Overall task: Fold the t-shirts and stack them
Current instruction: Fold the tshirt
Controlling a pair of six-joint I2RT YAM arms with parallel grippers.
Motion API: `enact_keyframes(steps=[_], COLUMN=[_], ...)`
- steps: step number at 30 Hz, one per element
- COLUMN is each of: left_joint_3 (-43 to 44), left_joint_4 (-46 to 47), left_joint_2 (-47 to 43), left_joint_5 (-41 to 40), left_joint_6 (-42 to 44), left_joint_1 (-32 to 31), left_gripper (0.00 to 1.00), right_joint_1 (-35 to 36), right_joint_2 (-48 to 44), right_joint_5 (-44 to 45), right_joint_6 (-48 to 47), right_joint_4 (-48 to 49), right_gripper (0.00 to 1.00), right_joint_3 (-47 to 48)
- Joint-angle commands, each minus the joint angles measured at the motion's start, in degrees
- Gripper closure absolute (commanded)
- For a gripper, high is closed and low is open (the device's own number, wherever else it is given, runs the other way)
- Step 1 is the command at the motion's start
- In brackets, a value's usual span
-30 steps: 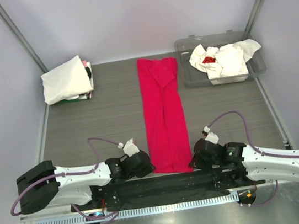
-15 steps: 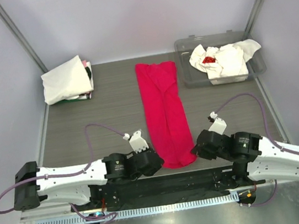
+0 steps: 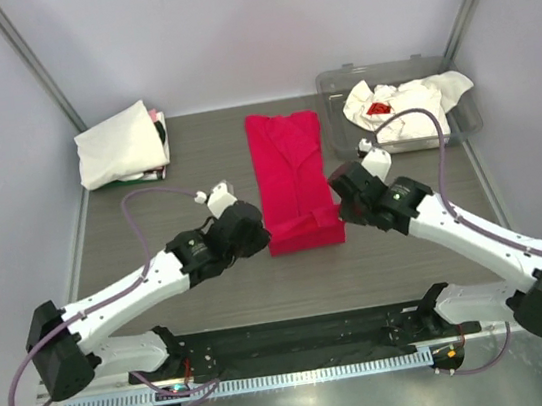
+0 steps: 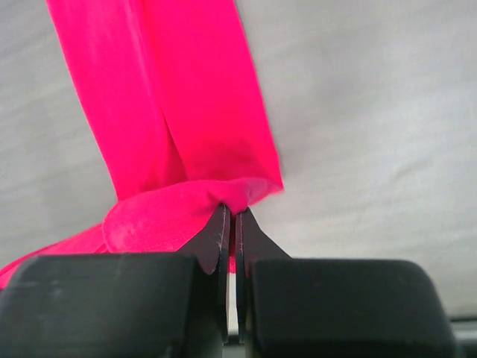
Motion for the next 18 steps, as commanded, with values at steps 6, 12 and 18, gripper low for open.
enact_keyframes(steps=[6, 12, 18], left_joint_3=[12.05, 18.82, 24.19], left_joint_4=[2.90, 3.69, 4.31], left_joint_2=[12.31, 22.24, 31.37], left_joint_5=[9.41, 15.21, 20.49], left_joint_6=[12.92, 17.93, 21.27], left_joint_1=[12.66, 19.96, 23.92], left_gripper=[1.00, 1.00, 1.00], right_joint_1=[-9.97, -15.07, -18.23], right_joint_2=[15.20, 23.39, 30.95], right_joint_5=[-4.41, -8.72, -12.85], right_joint_6=[-16.95, -19.77, -22.50], right_joint_4=[8.45, 11.09, 13.29], right_gripper=[0.99, 0.99, 0.99], right_joint_3=[12.27, 17.38, 21.07])
